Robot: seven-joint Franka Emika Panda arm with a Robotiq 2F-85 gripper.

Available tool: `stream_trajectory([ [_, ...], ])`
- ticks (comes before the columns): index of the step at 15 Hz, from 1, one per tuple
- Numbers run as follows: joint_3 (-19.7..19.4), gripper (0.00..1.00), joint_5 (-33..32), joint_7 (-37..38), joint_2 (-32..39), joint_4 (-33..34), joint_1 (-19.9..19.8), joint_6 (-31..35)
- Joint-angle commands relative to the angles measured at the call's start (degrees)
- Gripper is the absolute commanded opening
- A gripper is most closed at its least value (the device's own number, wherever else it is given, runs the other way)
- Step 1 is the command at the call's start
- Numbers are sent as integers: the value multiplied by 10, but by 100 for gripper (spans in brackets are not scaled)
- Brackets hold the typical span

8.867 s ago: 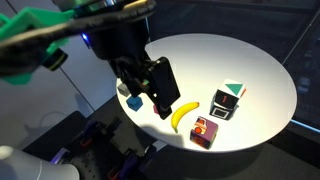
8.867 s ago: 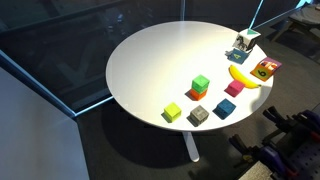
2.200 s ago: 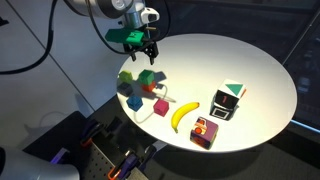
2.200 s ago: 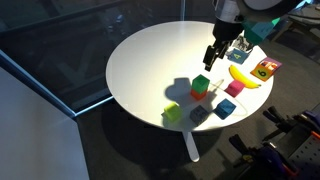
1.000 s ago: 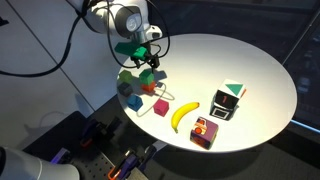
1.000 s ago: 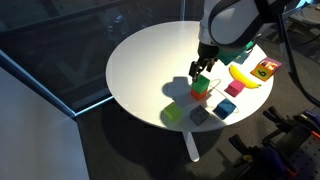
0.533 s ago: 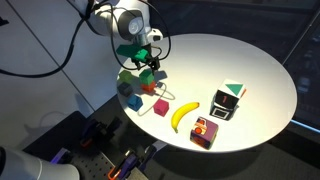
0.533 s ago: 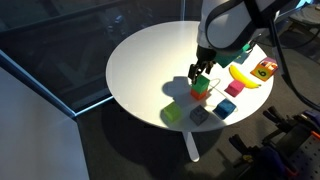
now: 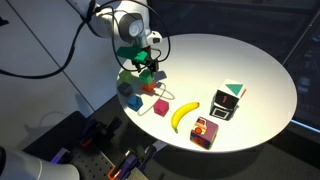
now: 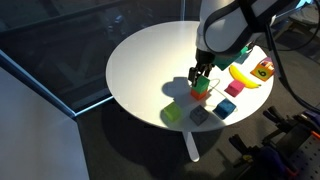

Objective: Place the dark green block on the table

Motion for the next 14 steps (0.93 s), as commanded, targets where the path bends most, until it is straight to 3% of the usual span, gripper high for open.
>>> stream_trajectory([
  [1, -3, 56, -10, 6, 8, 14, 4, -3],
  [4, -2, 34, -10, 5, 7, 17, 5, -8],
  [5, -3, 31, -13, 7, 5, 18, 6, -10],
  [14, -3, 28, -17, 13, -56, 22, 11, -106],
])
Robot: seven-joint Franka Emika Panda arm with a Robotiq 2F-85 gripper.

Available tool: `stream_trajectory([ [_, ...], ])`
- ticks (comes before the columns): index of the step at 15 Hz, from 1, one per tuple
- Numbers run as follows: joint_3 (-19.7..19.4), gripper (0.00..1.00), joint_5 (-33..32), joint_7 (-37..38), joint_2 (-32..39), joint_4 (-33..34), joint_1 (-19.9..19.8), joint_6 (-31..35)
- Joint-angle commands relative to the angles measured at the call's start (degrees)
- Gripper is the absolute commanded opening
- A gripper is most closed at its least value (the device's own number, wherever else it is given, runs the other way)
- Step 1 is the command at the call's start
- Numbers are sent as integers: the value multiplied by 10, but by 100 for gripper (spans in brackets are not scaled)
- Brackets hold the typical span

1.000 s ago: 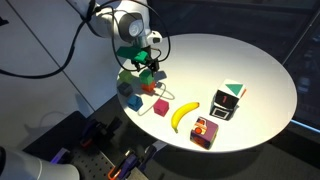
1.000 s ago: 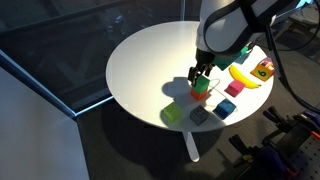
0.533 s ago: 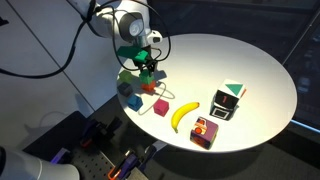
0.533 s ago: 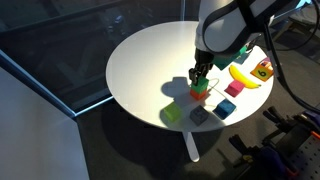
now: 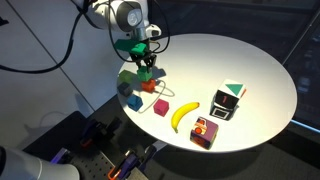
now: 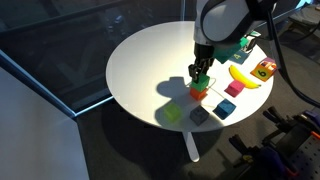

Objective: Place the dark green block on the table

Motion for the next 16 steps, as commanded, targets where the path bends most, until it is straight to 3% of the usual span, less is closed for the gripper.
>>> stream_trajectory([
  [1, -2, 28, -13, 10, -41, 2, 2, -57],
  [9, -12, 28, -18, -20, -100, -23, -18, -89],
  [16, -35, 28, -18, -12, -75, -7, -43, -73],
])
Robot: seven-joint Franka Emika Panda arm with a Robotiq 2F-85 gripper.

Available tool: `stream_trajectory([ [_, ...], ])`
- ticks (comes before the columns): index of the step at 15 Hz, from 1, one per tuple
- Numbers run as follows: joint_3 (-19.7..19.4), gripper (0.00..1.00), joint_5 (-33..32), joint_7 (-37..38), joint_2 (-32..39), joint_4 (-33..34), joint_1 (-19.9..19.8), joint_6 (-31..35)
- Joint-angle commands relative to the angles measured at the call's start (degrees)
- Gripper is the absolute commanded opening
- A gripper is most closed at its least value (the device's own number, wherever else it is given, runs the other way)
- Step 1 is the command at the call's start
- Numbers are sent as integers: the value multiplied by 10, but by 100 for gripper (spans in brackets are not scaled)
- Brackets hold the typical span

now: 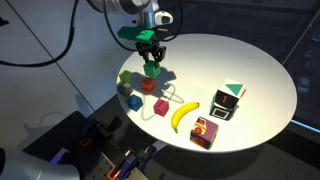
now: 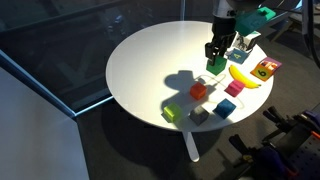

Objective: Place the dark green block on the table

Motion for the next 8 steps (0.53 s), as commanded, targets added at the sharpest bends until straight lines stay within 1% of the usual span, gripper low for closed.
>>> stream_trajectory([
  [1, -9, 28, -8, -1, 15, 9, -11, 6],
  [8, -14, 28, -4, -2, 84, 41, -18, 22],
])
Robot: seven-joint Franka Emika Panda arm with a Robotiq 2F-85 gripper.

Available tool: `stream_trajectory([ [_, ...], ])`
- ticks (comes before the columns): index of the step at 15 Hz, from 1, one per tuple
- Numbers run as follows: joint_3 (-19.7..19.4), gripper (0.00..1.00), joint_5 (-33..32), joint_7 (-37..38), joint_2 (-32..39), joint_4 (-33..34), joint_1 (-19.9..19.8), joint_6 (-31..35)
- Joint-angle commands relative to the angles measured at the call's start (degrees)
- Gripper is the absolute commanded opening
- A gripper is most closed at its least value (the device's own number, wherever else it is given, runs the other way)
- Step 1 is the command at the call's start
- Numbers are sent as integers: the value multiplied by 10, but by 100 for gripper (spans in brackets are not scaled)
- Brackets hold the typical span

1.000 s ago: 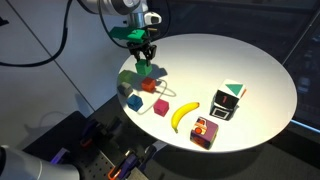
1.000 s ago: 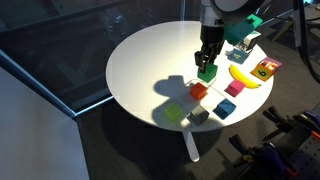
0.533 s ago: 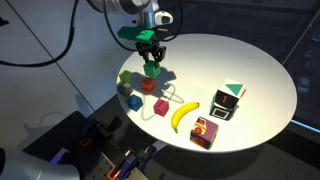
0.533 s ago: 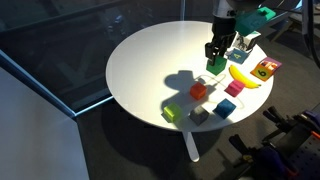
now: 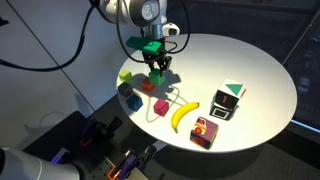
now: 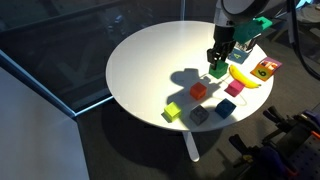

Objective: Place the dark green block on the table

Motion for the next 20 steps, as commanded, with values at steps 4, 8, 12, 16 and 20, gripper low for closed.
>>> stream_trajectory([
  [4, -7, 28, -1, -1, 72, 57, -9, 13],
  [8, -10, 28, 0, -4, 109, 87, -17, 25],
  [12, -2, 28, 10, -15, 139, 109, -26, 46],
  [16, 8, 28, 22, -17, 162, 131, -28, 58],
  [20, 17, 28, 30, -11, 176, 153, -23, 57],
])
